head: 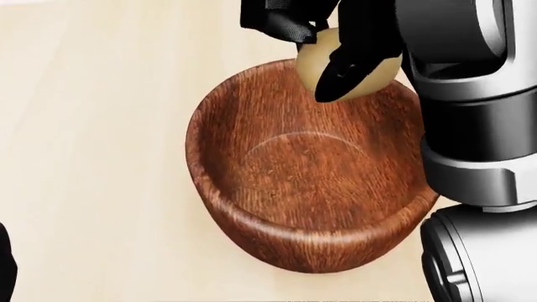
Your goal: Pick the potato from the pan and place it in the bowl.
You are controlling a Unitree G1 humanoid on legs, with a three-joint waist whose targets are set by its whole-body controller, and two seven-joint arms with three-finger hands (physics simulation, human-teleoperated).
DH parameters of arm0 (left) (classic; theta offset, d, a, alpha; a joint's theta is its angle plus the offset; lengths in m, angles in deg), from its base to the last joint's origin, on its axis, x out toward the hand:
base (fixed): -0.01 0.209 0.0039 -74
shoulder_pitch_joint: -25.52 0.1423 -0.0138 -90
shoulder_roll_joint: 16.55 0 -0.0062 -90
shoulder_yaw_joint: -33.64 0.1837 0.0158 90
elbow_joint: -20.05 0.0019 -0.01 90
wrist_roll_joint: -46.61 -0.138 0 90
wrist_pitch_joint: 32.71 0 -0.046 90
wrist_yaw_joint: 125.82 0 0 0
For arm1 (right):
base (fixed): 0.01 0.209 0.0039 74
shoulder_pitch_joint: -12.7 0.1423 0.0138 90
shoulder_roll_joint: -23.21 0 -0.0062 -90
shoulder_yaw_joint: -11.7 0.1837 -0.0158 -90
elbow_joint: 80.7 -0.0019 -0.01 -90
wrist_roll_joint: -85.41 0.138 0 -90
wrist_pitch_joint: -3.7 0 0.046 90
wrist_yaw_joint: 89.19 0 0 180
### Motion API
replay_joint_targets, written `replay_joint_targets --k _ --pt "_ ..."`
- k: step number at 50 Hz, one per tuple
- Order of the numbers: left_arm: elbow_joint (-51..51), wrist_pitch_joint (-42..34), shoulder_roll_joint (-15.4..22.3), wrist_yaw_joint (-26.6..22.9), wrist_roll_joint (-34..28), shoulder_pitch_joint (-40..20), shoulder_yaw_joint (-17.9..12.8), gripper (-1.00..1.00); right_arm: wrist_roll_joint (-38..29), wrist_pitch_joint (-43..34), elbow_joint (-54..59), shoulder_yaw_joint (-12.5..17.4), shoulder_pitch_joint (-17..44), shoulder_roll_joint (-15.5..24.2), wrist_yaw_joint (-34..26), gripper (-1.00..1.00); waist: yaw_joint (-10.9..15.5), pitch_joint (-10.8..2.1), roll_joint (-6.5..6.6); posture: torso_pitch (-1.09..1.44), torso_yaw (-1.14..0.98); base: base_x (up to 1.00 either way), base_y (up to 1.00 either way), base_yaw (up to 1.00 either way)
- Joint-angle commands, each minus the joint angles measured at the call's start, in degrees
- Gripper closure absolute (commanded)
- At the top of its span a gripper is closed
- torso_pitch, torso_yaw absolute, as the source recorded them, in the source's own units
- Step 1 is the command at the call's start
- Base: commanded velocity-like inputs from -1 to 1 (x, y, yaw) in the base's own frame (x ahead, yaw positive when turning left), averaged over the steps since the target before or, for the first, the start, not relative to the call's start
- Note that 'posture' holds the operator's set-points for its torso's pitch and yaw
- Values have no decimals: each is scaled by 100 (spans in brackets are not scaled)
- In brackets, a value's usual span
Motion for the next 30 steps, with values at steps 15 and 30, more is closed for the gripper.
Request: replay_joint_targets --k 15,30 --pt "-209 149 81 17 -14 -191 -54 -100 -217 153 -191 141 243 -283 96 100 -2 -186 27 0 0 0 0 0" --pt "-242 115 85 28 1 -212 -56 -100 -412 -264 -761 -85 -63 -517 -297 100 13 -195 40 0 0 0 0 0"
